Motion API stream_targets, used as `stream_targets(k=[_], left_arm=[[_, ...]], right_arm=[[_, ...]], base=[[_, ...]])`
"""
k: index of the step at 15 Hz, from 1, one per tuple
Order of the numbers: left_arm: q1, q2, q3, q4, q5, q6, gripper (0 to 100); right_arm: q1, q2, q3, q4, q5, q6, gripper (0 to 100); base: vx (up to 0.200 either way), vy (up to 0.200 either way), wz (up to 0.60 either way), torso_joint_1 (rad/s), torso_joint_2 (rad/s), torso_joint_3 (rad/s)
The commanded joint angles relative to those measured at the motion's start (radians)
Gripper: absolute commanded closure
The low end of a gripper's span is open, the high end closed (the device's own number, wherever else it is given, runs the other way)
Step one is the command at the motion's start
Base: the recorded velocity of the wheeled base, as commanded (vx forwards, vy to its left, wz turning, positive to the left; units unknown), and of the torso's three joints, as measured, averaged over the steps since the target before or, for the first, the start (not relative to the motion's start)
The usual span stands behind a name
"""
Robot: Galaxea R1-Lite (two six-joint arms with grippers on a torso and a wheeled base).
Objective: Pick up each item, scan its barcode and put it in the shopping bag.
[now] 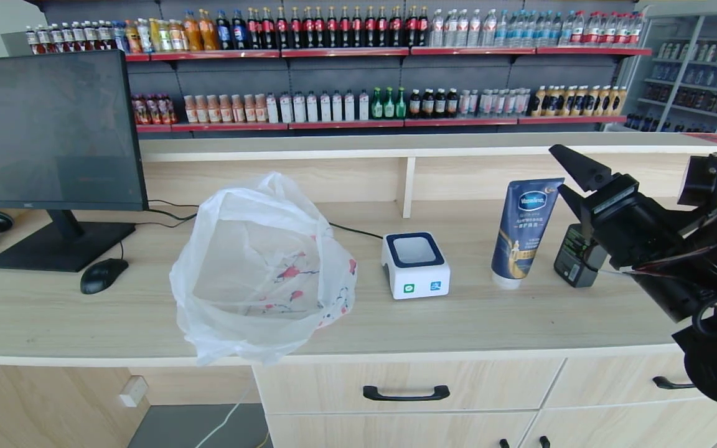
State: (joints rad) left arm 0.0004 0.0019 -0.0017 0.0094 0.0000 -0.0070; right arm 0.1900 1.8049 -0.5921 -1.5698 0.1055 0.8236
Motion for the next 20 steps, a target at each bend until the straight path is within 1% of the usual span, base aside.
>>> stream_targets(k=[1, 6, 12, 20], left_arm=[[0.001, 0.000, 0.000, 0.000, 0.002, -0.001, 0], [0.000, 0.000, 0.000, 0.000, 0.002, -0.001, 0], [0.000, 0.000, 0.000, 0.000, 0.002, -0.001, 0], [0.001, 0.000, 0.000, 0.000, 0.002, -0.001, 0]], right_arm=[[0.000, 0.017, -0.011, -0.001, 0.000, 0.000, 0], [-0.001, 0.037, -0.014, -0.001, 0.000, -0.001, 0], [-0.027, 0.050, -0.029, -0.001, 0.000, 0.000, 0], [-0.040, 0.080, -0.044, -0.001, 0.000, 0.002, 0]], base=[[0.000, 0.000, 0.00, 0.000, 0.00, 0.000], [0.000, 0.000, 0.00, 0.000, 0.00, 0.000], [0.000, 0.000, 0.00, 0.000, 0.00, 0.000], [0.000, 0.000, 0.00, 0.000, 0.00, 0.000]])
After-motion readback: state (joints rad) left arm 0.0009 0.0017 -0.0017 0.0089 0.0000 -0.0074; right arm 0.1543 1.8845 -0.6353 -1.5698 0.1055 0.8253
